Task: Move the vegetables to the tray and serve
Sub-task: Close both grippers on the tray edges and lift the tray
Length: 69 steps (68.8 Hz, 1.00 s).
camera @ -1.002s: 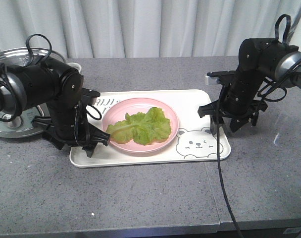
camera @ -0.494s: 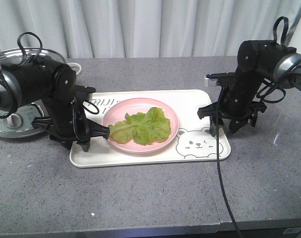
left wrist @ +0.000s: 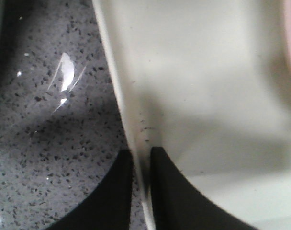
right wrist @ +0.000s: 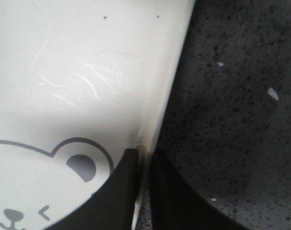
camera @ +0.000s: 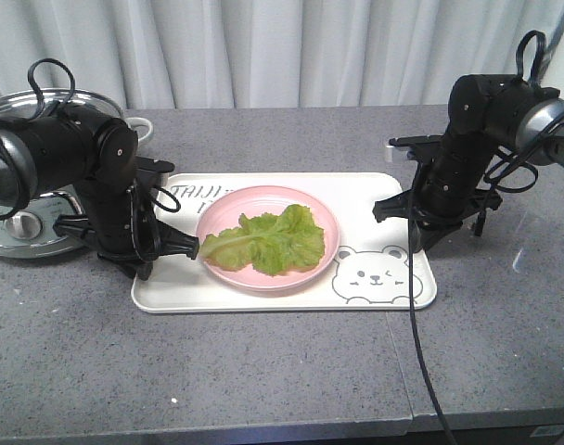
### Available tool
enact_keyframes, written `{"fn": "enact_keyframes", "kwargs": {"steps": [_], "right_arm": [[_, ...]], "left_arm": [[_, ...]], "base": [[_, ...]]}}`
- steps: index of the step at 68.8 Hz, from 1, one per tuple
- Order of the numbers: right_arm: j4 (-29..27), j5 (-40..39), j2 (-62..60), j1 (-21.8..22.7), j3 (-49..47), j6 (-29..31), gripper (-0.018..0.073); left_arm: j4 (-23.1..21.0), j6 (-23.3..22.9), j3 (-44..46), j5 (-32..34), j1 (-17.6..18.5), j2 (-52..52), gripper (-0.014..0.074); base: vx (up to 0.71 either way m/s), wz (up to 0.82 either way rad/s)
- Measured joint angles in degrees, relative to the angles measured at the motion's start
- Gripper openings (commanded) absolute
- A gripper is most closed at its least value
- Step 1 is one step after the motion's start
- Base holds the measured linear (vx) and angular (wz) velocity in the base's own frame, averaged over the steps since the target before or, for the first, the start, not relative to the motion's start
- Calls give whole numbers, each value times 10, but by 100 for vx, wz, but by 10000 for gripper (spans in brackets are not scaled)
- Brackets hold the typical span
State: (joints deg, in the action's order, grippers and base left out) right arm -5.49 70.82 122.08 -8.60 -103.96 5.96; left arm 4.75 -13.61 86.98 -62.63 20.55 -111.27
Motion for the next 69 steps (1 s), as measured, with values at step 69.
{"fn": "enact_keyframes", "kwargs": {"steps": [69], "right_arm": [[-15, 5, -102, 53, 1, 10, -6]], "left_arm": [[-89, 55, 46, 3, -3, 71, -6]], "base": [[0, 0]]}}
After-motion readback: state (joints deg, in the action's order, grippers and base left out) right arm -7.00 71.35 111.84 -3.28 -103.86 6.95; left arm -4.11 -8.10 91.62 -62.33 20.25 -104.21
